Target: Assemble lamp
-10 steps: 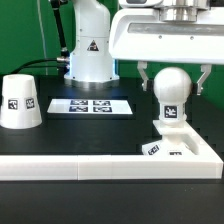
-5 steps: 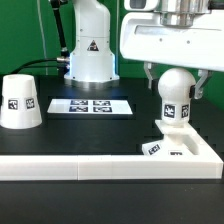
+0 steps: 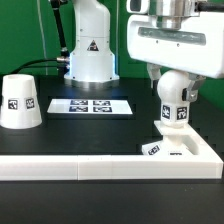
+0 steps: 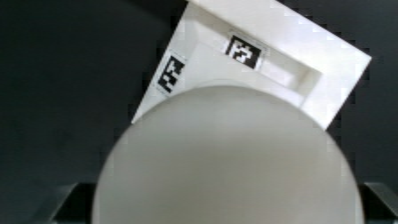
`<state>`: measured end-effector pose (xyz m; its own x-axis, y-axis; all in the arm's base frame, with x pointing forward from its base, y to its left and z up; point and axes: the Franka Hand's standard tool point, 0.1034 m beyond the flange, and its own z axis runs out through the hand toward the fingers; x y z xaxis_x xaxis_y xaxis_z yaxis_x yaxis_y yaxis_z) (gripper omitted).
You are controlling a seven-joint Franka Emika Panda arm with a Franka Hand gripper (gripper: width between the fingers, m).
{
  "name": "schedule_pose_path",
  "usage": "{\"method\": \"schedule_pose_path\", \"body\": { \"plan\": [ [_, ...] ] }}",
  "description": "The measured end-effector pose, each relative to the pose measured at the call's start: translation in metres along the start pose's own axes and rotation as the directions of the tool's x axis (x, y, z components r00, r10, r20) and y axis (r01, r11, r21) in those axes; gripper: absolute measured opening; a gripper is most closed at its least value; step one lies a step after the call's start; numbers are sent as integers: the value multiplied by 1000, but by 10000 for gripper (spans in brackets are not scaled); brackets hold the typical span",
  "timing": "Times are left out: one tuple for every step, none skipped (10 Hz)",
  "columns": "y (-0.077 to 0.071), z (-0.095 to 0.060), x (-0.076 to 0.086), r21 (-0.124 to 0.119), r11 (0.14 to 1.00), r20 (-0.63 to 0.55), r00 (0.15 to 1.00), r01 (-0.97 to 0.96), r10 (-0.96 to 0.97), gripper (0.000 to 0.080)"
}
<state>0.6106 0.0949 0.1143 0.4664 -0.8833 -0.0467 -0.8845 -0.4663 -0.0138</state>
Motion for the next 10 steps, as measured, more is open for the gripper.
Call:
{"method": "schedule_pose_path", "body": {
  "plan": [
    [-1,0,0,3,1000,-2,1000,12,-12,658],
    [-3,0,-1,16,997,-13,997,72,-72,658],
    [-5,-1,-4,29,991,-23,992,127,-126,691],
    [-6,-1,-4,49,969,-45,970,241,-239,697],
    [-4,0,-3,52,933,-60,934,356,-353,697],
    [-4,0,-3,52,878,-77,879,475,-471,697],
    [-3,0,-2,45,811,-90,810,584,-579,699],
    [0,1,-2,35,754,-92,754,655,-651,699],
    [1,1,-4,28,712,-88,711,701,-697,699],
    [3,3,-8,18,659,-71,658,752,-749,699]
  ]
}}
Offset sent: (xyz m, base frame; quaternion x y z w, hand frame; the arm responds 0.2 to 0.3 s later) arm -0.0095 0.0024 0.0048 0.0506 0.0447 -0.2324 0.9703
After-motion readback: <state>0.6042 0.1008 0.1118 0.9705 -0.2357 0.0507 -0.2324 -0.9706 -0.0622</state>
